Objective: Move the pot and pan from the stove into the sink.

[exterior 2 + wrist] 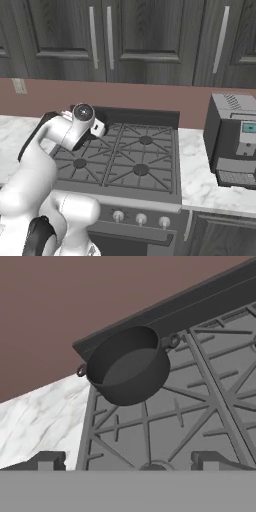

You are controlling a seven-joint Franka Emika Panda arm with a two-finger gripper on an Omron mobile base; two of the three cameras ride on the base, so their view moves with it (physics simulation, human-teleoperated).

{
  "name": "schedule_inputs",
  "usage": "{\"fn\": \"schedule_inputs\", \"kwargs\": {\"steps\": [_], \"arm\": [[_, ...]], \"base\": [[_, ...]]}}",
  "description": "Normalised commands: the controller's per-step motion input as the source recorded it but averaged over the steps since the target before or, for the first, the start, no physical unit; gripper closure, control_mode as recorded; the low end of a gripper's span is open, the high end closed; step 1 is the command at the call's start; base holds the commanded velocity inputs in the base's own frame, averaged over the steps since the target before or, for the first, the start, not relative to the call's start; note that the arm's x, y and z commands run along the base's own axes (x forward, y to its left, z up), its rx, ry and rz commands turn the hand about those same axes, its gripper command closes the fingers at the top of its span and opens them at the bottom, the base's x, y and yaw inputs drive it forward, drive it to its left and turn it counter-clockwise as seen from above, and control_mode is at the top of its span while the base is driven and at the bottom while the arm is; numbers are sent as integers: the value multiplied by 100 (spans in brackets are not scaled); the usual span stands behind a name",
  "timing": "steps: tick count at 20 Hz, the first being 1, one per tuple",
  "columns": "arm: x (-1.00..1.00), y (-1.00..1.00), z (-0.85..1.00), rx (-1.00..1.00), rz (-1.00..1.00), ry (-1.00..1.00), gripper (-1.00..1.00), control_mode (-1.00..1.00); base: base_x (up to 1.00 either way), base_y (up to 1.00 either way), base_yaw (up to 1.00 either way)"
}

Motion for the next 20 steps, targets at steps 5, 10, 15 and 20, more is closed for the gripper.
{"fn": "schedule_inputs", "kwargs": {"steps": [5, 10, 15, 20], "arm": [[43, 0, -14, 0, -1, 2, -100, -100], [33, 0, -18, 0, 0, 2, -100, -100], [1, 0, 0, 0, 0, 0, -100, -100], [0, 1, -5, 0, 0, 0, -100, -100]], "base": [[0, 0, 0], [0, 0, 0], [0, 0, 0], [0, 0, 0]]}}
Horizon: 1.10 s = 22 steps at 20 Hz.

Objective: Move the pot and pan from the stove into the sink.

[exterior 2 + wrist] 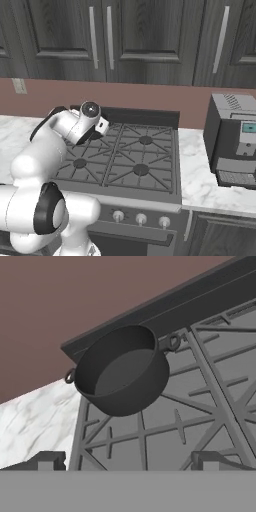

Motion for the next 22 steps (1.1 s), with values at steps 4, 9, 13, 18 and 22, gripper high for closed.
{"fn": "schedule_inputs", "kwargs": {"steps": [4, 9, 13, 18, 22], "arm": [[4, 6, -12, 0, 0, 0, -100, -100], [12, 9, -14, 0, 0, 0, -100, -100], [22, 7, -16, 0, 0, 0, -100, -100], [24, 5, -20, 0, 0, 0, -100, -100], [29, 5, -20, 0, 0, 0, -100, -100]], "base": [[0, 0, 0], [0, 0, 0], [0, 0, 0], [0, 0, 0], [0, 0, 0]]}}
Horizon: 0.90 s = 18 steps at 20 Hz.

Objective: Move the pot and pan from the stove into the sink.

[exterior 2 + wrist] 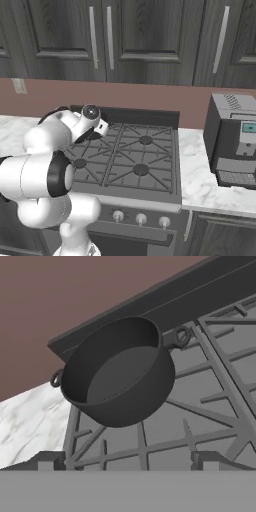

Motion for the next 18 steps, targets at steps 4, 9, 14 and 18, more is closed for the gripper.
{"fn": "schedule_inputs", "kwargs": {"steps": [4, 9, 14, 18], "arm": [[32, 4, -19, 0, 0, 0, -100, -100], [34, 4, -20, 0, 0, 0, -100, -100], [32, 3, -24, 0, 0, 0, -100, -100], [33, 5, -24, 0, -1, 0, -100, -100]], "base": [[0, 0, 0], [0, 0, 0], [0, 0, 0], [0, 0, 0]]}}
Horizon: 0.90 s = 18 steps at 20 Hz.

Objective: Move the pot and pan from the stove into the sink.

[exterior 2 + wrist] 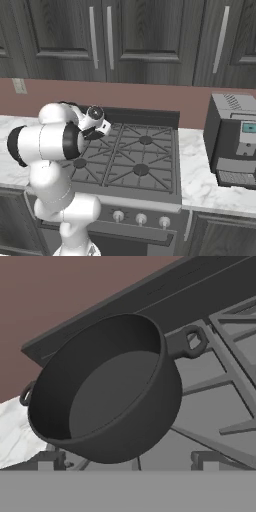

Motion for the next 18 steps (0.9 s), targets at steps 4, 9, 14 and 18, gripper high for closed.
{"fn": "schedule_inputs", "kwargs": {"steps": [4, 9, 14, 18], "arm": [[37, 9, -21, -1, -2, 0, -100, -100], [37, 10, -20, -1, -2, 0, -100, -100], [37, 11, -18, 0, -3, 0, -100, -100], [32, 10, -25, 0, -2, 0, -100, -100]], "base": [[0, 0, 0], [0, 0, 0], [0, 0, 0], [0, 0, 0]]}}
